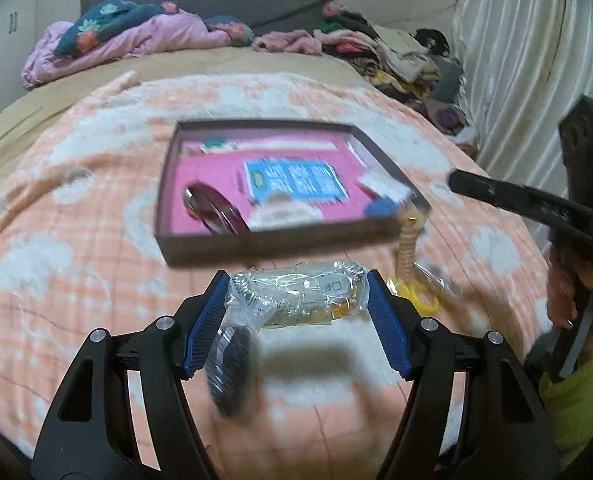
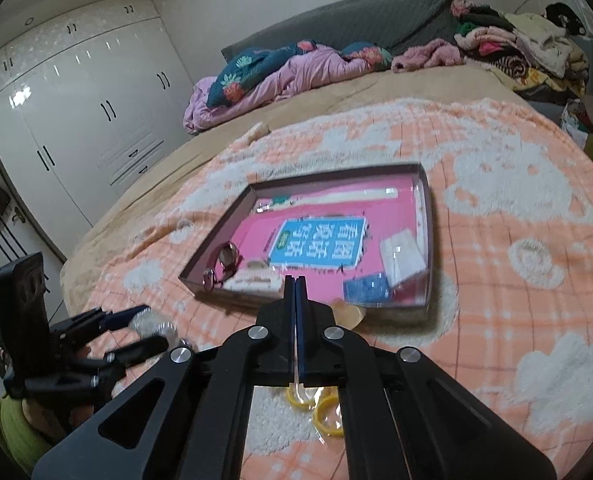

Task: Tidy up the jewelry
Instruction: 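Carry the clear bag and orange hair tie into the tray and open both tools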

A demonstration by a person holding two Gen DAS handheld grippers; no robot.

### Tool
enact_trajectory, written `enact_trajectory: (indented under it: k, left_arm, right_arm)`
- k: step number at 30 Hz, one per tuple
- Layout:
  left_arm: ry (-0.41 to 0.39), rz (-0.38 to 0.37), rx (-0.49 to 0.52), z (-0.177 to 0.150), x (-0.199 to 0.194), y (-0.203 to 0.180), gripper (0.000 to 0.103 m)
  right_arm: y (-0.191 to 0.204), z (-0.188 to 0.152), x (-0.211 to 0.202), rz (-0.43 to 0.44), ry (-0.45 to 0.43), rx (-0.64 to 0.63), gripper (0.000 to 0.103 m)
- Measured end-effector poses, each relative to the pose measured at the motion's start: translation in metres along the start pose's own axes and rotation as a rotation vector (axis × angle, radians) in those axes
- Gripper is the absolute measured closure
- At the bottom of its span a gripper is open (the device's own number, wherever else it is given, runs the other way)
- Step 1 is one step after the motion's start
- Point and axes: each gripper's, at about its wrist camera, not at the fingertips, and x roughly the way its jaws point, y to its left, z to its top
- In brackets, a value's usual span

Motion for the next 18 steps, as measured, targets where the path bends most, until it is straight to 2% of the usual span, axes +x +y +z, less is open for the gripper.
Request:
enact_trajectory:
  k: [5, 9, 12, 13, 18]
  left_arm:
    - [-0.039, 0.027, -0.014, 0.026, 0.0, 0.012, 0.043]
    - [-0.053, 0.033, -0.013, 0.039, 0.004, 0.014, 0.043]
    - [-0.047, 0.031, -0.016, 0.047, 0.013, 0.017, 0.043]
    - [-0.045, 0.028, -0.018, 0.049, 0.015, 0.018, 0.042]
    - [-0.037, 0.03, -0.019, 0.06, 0.027, 0.02, 0.043]
  right_arm:
    - [-0.002, 0.013, -0.001, -0.029, -0.013, -0.02, 0.103]
    - [-0.008, 0.005, 0.015, -0.068, 0.062, -0.03, 0.102]
    - [-0.015, -0.01, 0.036, -0.091, 0.143, -0.022, 0.083]
    - [-0.017, -0.014, 0.042, -0.105, 0.16, -0.02, 0.073]
    - [-0.021, -0.029, 0.063, -0.127, 0.219, -0.02, 0.072]
